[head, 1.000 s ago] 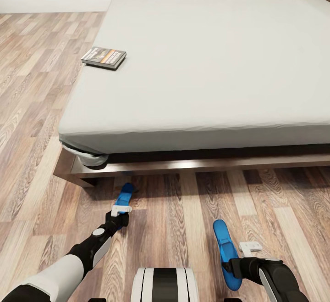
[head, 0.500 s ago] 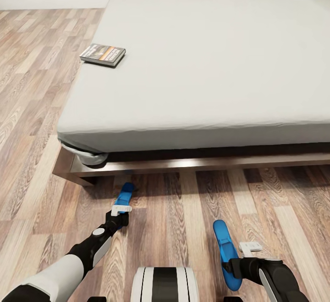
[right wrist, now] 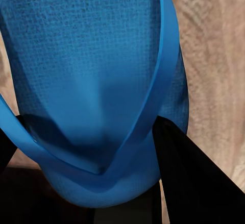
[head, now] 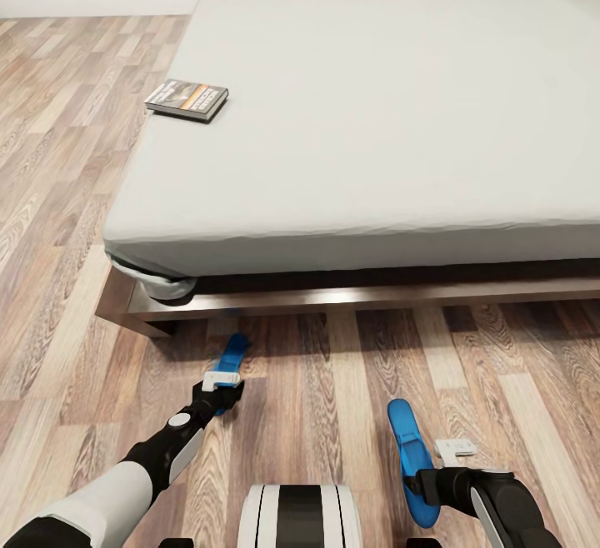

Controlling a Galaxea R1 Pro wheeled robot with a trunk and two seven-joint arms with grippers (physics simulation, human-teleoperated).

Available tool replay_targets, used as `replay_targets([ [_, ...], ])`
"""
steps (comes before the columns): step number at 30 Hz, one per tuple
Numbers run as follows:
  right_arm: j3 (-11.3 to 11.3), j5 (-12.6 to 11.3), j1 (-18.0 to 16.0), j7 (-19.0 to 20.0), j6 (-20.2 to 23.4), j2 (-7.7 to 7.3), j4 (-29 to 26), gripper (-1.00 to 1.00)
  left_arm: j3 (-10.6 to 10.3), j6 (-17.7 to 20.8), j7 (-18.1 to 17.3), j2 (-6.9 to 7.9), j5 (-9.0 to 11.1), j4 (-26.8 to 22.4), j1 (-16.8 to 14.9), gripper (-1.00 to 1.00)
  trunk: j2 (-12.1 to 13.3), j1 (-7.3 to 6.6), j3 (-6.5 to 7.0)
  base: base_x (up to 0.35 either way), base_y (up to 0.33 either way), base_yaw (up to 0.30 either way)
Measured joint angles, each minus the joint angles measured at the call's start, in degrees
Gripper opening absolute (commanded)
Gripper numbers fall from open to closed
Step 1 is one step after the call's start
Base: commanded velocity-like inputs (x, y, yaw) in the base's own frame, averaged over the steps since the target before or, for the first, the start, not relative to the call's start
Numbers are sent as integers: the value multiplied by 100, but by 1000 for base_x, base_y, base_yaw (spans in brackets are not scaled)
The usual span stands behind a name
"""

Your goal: In the bedroom, move the book from the bed onto either nightstand, and place the two sandals side by side next to the bed.

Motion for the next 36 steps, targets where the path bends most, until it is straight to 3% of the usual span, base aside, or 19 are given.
replay_targets([
  [24, 0, 1, 0, -5, -4, 0, 7, -100, 2, 43, 0, -23, 7, 1, 0, 100, 0, 0, 0, 0, 0, 0],
  [31, 0, -2, 0, -8, -4, -5, 11, -100, 3, 78, 0, -34, 0, 5, 0, 100, 9, -18, 154, 0, 0, 0],
  [36, 4, 0, 0, -9, -6, -8, 12, -100, -3, 81, -2, -32, 0, 8, 0, 100, 9, -18, 155, 0, 0, 0],
])
